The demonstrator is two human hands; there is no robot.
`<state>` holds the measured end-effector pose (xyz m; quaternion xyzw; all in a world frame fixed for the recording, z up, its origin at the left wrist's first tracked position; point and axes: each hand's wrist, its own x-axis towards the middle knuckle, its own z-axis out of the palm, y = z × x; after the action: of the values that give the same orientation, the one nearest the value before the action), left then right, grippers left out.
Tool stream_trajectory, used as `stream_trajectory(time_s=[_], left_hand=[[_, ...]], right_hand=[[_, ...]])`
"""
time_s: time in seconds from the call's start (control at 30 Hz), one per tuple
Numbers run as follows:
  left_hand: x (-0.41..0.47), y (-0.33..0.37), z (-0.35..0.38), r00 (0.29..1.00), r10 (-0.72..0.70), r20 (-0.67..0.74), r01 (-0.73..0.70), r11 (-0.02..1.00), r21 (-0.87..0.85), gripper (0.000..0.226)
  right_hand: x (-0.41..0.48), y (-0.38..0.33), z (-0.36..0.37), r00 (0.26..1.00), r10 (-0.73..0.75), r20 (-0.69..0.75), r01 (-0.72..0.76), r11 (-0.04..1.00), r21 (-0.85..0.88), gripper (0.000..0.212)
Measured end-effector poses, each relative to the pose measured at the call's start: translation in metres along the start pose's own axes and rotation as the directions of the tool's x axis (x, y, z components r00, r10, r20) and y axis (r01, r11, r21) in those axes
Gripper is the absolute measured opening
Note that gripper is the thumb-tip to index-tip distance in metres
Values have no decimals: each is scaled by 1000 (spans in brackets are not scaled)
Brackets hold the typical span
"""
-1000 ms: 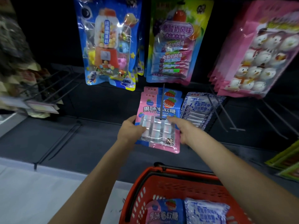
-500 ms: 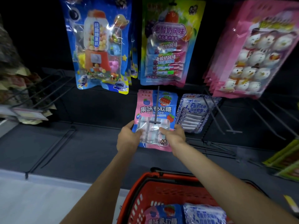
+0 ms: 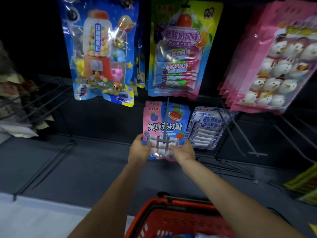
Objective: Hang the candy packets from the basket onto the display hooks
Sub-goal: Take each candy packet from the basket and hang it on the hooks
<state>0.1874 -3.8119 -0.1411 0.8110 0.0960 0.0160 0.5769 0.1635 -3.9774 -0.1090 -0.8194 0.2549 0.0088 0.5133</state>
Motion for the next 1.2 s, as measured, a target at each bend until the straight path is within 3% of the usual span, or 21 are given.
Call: stream_trajectory(time_s=[0.13,0.3,0.5,0.67,0.87,1.2], left_hand=[[17,21,4,994,71,-84,-78,993,-86,22],[24,56,-1,976,109,-189,-134,983,-126,35],[36,73,-5,969,90,-229,-147,958,-248,30],[47,78,-3,980,15,-199,-100,900,-425,32],[59,76,1,986,-44,-164,-49,850,-524,19],[64,85,8,988,-21,-152,-67,836,-545,45]], right_hand=[[10,-9,-3,984,-122,-129,123,992,1,34],[20,-32,-15,894,-311,-322,333,943,15,43],[27,-50,-20,854,-383,-352,415,910,19,39],[35,-62,-25,880,-302,-366,352,933,78,6],[44,-73,-22,868,-240,-434,331,932,146,15],[49,-72,-21,864,-208,-458,316,933,173,18]])
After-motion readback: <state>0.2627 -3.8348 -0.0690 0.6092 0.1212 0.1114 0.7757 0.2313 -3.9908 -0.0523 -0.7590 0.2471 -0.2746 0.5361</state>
